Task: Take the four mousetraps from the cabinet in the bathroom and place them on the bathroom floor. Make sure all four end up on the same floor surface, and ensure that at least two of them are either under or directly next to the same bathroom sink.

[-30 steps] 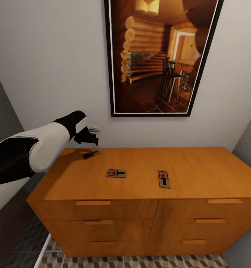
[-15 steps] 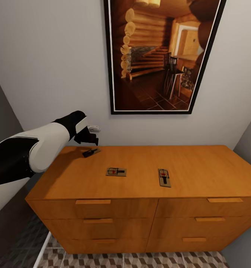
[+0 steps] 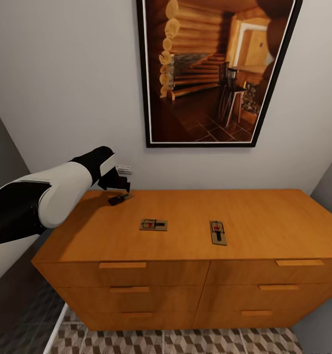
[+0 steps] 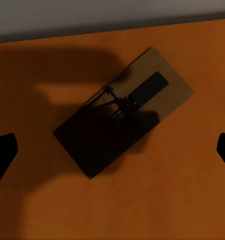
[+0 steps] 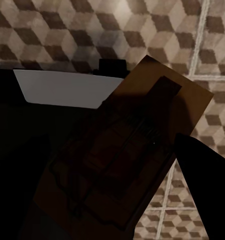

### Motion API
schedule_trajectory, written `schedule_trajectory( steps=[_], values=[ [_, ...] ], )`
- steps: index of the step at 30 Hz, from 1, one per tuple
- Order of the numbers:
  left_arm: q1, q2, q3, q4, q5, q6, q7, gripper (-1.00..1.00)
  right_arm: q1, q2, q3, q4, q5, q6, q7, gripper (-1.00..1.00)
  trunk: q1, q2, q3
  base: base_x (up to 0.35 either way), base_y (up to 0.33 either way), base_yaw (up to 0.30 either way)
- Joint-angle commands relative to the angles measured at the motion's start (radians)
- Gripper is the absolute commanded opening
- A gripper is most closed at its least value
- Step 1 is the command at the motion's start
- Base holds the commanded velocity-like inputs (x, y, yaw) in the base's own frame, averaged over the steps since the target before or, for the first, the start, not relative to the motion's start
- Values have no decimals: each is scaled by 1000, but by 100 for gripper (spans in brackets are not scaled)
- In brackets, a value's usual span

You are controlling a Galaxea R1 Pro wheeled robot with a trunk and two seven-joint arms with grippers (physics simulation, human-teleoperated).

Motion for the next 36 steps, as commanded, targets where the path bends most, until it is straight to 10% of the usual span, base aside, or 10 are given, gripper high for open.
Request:
schedule_trajectory(
  steps=[1,36],
  values=[
    [-1,0,-4,2,1,1,1,100,0,0,-8,-1,11,5,0,-100,0,-1,-2,0,0,0],
    [-1,1,-5,3,0,1,1,100,0,-1,-8,-3,11,5,1,-100,0,-1,-7,0,0,-7]
  ],
)
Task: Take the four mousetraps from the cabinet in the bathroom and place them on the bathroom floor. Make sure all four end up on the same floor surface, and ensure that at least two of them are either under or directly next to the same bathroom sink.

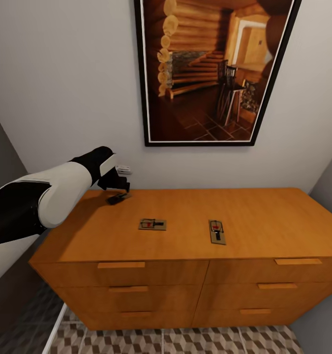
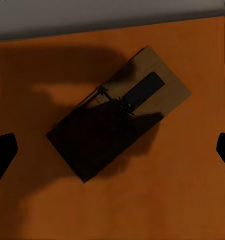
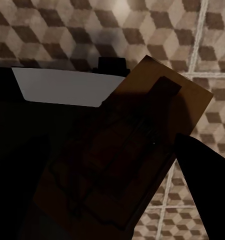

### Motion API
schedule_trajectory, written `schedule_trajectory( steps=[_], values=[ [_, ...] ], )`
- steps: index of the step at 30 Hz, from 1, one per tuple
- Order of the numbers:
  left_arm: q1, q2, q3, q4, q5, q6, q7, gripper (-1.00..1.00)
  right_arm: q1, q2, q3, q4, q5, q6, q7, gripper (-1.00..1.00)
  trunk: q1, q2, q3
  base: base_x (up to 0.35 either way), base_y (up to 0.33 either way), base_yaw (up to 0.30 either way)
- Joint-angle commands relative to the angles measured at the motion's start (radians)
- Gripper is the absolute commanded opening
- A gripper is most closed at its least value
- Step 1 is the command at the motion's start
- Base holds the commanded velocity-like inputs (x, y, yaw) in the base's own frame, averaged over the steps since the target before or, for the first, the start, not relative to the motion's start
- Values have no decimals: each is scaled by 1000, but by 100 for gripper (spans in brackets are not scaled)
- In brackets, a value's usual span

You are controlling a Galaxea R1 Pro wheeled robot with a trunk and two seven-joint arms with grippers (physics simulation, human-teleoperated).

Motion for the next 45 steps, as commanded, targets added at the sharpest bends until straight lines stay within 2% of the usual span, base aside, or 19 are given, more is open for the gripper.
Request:
schedule_trajectory(
  steps=[1,14,31,45],
  values=[
    [-1,0,-4,2,1,1,1,100,0,0,-8,-1,11,5,0,-100,0,0,-1,0,0,-202],
    [-1,0,-4,5,2,1,1,100,0,1,-8,-1,11,5,-1,-100,0,0,-1,-5,6,-207],
    [11,0,-5,4,2,1,1,100,0,1,-8,-1,11,5,-1,-100,0,0,-1,-75,168,-12],
    [15,0,-5,2,1,1,1,100,0,1,-8,-1,11,5,0,-100,0,0,-1,-2,27,0]
  ],
)
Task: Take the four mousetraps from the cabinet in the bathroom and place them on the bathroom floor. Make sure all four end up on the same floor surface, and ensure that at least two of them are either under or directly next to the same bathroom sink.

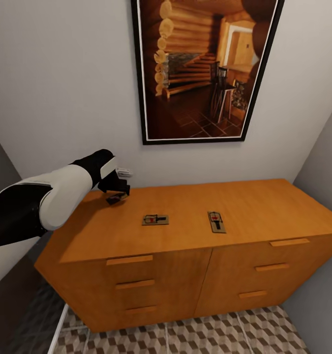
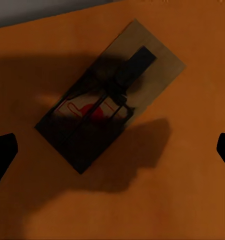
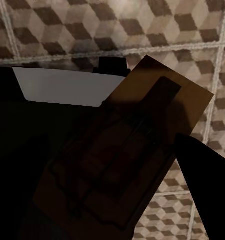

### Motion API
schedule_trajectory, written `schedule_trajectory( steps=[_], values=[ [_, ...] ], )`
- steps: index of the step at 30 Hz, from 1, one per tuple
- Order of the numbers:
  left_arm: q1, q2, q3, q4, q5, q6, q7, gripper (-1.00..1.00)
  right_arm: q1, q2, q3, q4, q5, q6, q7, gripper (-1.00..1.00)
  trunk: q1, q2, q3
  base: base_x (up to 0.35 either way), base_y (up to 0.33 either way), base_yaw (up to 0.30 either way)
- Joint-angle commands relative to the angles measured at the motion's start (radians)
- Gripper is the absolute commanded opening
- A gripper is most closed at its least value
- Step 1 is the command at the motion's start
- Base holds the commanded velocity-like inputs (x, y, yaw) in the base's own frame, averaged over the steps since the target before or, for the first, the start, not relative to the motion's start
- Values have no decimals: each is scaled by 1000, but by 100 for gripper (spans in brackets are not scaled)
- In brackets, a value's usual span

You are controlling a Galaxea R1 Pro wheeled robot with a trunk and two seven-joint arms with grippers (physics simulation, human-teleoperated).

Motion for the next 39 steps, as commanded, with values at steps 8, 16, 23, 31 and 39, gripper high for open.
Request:
schedule_trajectory(
  steps=[8,16,23,31,39],
  values=[
    [-1,0,-4,2,1,1,1,100,0,-2,-8,-1,11,5,0,-100,0,0,-1,54,136,-86],
    [-1,0,-4,2,1,1,1,100,0,-1,-8,-1,11,5,0,-100,0,0,-1,5,232,-180],
    [-1,0,-4,3,1,1,1,100,0,0,-8,-1,11,5,0,-100,0,0,-1,0,117,-191],
    [-1,0,-4,3,1,1,1,100,0,0,-8,-1,11,5,0,-100,0,0,-1,0,9,-188],
    [-1,1,-4,5,1,1,1,100,0,0,-8,-1,11,5,-1,-100,0,0,-1,0,12,-55]
  ],
)
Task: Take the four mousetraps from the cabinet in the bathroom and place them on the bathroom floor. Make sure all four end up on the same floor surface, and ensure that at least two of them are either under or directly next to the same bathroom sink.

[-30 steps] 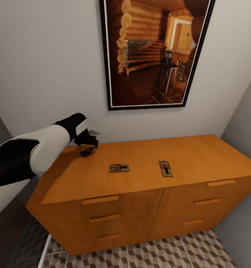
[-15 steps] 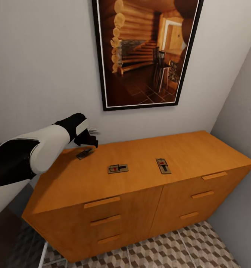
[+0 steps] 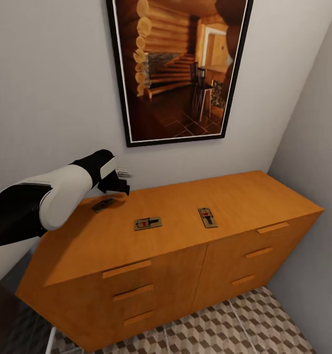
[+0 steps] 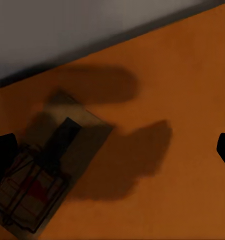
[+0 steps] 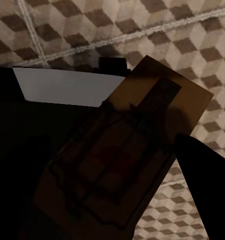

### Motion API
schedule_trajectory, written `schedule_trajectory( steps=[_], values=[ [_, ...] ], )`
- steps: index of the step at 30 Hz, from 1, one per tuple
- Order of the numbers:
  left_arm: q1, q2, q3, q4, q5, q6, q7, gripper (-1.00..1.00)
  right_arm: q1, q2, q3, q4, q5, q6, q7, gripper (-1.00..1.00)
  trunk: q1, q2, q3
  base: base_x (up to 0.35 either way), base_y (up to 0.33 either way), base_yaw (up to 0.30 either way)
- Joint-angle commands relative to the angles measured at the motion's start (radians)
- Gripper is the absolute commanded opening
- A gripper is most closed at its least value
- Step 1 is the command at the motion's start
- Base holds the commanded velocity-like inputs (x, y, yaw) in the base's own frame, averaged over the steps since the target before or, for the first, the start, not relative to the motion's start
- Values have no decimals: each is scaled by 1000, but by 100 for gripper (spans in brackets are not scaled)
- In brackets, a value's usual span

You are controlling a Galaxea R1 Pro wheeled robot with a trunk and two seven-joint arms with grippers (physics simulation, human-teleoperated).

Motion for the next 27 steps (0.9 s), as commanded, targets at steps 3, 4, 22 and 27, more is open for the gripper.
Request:
schedule_trajectory(
  steps=[3,4,22,27],
  values=[
    [-1,0,-4,2,1,1,0,100,0,0,-8,-1,11,5,0,-100,0,0,-1,0,111,-5],
    [-1,0,-4,2,1,1,0,100,0,0,-8,-1,11,5,0,-100,0,0,-1,0,150,-3],
    [-1,-1,-4,3,1,1,0,100,0,0,-8,-1,11,5,0,-100,0,0,-1,0,116,-50],
    [-1,-1,-4,3,1,1,0,100,0,0,-8,-1,11,5,0,-100,0,0,-1,0,1,-16]
  ],
)
